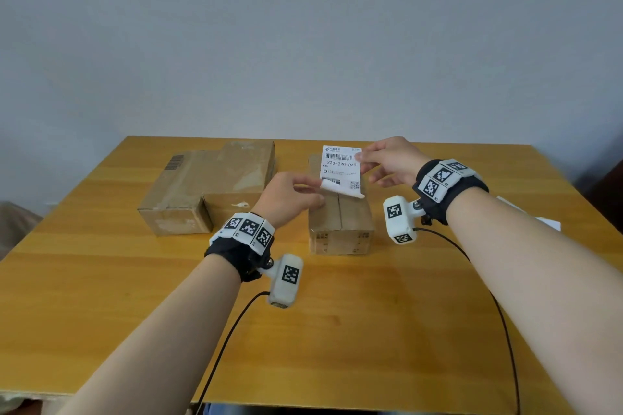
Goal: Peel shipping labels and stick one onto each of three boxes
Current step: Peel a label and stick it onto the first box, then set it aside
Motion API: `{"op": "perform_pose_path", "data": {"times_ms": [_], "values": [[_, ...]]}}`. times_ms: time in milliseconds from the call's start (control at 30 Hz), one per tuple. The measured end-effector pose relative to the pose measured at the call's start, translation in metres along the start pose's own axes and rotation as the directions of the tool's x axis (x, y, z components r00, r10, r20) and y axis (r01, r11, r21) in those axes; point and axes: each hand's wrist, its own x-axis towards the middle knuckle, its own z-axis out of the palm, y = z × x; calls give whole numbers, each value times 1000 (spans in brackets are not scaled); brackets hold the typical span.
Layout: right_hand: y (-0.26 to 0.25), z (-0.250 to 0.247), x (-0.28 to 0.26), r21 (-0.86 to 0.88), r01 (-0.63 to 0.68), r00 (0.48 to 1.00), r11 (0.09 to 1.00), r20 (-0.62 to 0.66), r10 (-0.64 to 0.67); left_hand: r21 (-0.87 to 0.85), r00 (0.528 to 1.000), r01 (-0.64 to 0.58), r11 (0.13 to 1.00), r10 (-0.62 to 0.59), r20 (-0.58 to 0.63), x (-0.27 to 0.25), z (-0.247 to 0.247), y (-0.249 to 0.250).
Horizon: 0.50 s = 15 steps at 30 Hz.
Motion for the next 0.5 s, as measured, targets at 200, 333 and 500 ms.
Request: {"op": "perform_pose_path", "data": {"times_ms": [200, 333, 500], "values": [[1, 1, 5, -32, -45, 998, 998, 52, 46, -2, 992, -126, 992, 126, -29, -5, -1, -1], [3, -1, 11, -146, -40, 998, 988, 44, 46, 17, 996, -90, 996, 90, -6, -10, -1, -10], [-1, 0, 21, -304, -8, 1000, 953, 11, 12, 7, 997, -72, 997, 72, -29, -13, 4, -13]]}}
